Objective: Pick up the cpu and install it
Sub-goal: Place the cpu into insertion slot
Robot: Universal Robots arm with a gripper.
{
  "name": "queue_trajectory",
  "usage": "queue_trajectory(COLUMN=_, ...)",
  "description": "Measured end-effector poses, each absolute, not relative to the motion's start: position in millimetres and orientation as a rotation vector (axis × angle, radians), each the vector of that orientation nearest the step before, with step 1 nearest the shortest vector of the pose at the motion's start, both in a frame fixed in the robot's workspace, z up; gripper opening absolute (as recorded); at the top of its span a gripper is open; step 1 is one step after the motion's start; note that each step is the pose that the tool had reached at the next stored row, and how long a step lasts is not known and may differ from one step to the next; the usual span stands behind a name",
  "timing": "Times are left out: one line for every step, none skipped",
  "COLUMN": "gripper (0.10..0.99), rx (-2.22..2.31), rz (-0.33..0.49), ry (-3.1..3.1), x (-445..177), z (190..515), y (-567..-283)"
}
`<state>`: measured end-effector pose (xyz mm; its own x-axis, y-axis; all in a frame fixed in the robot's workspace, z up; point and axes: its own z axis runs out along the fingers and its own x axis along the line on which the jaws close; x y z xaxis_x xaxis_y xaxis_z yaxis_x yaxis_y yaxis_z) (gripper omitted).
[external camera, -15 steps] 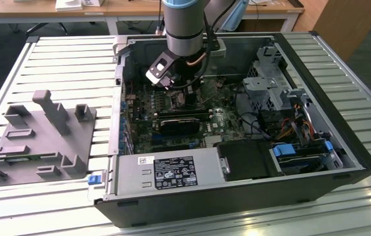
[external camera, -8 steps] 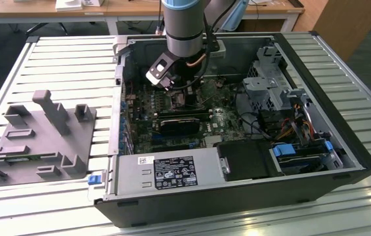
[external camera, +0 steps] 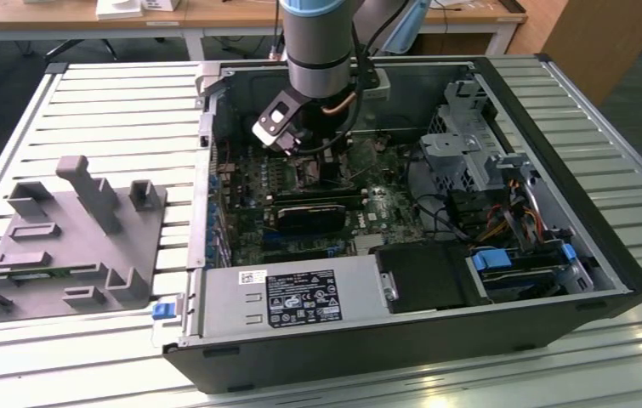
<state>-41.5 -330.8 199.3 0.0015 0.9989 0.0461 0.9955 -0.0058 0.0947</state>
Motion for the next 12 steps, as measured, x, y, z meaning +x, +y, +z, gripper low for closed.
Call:
queue_trajectory(gripper=0.537, rx=2.198, rz=0.154, ry=2.19, x=-41.5, z=199.2, y=-330.8)
queue_trajectory(gripper=0.537, rx=2.198, rz=0.154, ry=2.19, x=-41.5, z=199.0, y=-330.7)
queue_trajectory(gripper=0.537, rx=2.198, rz=0.154, ry=2.19, x=-41.6, z=198.7, y=-330.6)
queue_trajectory(gripper=0.537, rx=2.199, rz=0.154, ry=2.19, x=-41.6, z=198.4, y=-330.4)
queue_trajectory(gripper=0.537, rx=2.199, rz=0.154, ry=2.19, x=-41.6, z=198.3, y=-330.1)
queue_trajectory(gripper=0.537, rx=2.199, rz=0.154, ry=2.19, x=-41.6, z=198.2, y=-329.7)
queue_trajectory(gripper=0.537, rx=2.199, rz=0.155, ry=2.19, x=-41.6, z=198.1, y=-329.3)
queue_trajectory(gripper=0.537, rx=2.199, rz=0.154, ry=2.19, x=-41.6, z=198.0, y=-328.9)
queue_trajectory(gripper=0.537, rx=2.199, rz=0.154, ry=2.189, x=-41.7, z=197.8, y=-328.6)
queue_trajectory(gripper=0.537, rx=2.199, rz=0.154, ry=2.189, x=-41.9, z=197.7, y=-328.5)
queue_trajectory(gripper=0.537, rx=2.2, rz=0.154, ry=2.189, x=-42.2, z=197.6, y=-328.5)
queue_trajectory(gripper=0.537, rx=2.2, rz=0.154, ry=2.189, x=-42.7, z=197.4, y=-328.5)
